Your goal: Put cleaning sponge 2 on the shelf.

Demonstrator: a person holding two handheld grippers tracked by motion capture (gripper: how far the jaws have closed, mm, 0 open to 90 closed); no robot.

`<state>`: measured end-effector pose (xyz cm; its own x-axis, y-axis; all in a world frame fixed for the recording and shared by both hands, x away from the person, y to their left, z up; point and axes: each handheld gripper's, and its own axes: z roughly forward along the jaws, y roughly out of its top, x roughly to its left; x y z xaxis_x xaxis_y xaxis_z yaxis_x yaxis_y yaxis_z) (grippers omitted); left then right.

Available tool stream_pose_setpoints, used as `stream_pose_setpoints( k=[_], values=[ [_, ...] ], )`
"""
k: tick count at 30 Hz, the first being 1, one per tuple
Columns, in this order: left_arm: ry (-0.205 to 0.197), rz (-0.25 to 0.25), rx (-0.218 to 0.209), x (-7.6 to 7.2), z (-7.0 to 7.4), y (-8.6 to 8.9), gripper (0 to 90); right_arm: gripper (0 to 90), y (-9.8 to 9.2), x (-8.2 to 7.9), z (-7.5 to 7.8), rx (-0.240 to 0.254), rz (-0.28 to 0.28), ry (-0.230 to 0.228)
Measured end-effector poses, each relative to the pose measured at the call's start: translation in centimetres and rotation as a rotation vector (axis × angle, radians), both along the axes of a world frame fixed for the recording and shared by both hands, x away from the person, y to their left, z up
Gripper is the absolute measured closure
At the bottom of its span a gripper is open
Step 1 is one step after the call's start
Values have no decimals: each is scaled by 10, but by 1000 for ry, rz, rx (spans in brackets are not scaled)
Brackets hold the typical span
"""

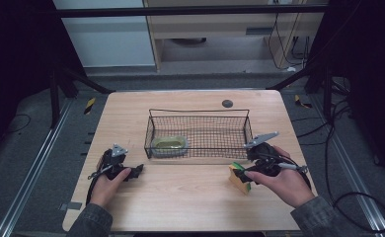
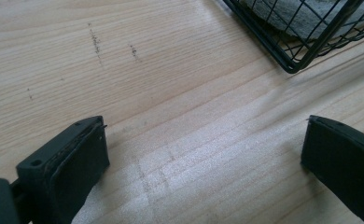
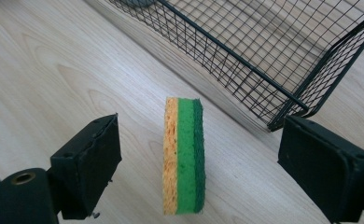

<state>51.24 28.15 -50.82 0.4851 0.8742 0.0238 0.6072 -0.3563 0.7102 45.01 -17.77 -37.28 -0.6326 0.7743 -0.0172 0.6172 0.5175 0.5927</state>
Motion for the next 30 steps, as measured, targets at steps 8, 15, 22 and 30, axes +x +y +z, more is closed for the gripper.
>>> stream_pose_setpoints(
  k=[8,15,22,30],
  values=[
    [0,5,-1,0,0,-1,0,173,13,13,-17,-79,10,62],
    [1,4,-1,0,0,-1,0,233,17,14,-24,-115,27,95],
    [1,5,-5,1,0,-1,0,312,26,18,-36,-172,48,169],
    [-1,6,-10,1,0,-1,0,363,28,26,-45,-194,41,230]
  ],
)
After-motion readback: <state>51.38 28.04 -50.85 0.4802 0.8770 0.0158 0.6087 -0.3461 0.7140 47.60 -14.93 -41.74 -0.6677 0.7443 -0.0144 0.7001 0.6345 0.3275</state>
